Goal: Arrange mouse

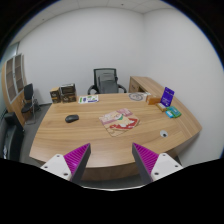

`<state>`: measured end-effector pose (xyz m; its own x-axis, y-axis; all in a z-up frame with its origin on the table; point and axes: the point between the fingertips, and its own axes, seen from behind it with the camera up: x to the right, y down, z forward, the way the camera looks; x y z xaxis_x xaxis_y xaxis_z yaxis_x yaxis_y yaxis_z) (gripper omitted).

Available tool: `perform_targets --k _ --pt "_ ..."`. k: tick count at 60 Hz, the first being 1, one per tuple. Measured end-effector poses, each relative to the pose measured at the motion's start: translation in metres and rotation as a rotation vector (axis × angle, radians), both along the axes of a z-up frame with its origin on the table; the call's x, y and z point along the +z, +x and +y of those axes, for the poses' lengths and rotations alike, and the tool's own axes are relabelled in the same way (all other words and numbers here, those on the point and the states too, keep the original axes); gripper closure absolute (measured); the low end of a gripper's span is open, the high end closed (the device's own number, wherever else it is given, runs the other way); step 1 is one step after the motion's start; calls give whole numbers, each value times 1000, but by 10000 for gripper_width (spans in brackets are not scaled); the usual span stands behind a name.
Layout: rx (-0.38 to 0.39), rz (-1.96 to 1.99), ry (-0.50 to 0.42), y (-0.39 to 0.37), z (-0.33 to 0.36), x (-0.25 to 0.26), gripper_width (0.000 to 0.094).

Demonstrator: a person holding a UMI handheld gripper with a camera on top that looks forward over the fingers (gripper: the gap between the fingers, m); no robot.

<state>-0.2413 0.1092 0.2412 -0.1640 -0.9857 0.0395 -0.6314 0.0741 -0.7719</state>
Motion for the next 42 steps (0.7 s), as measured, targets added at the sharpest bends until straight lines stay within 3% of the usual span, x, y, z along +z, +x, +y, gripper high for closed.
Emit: perform_targets --k 19,42 --pt "10 16 -8 11 19 -20 68" --pt "112 4 16 66 106 -52 70"
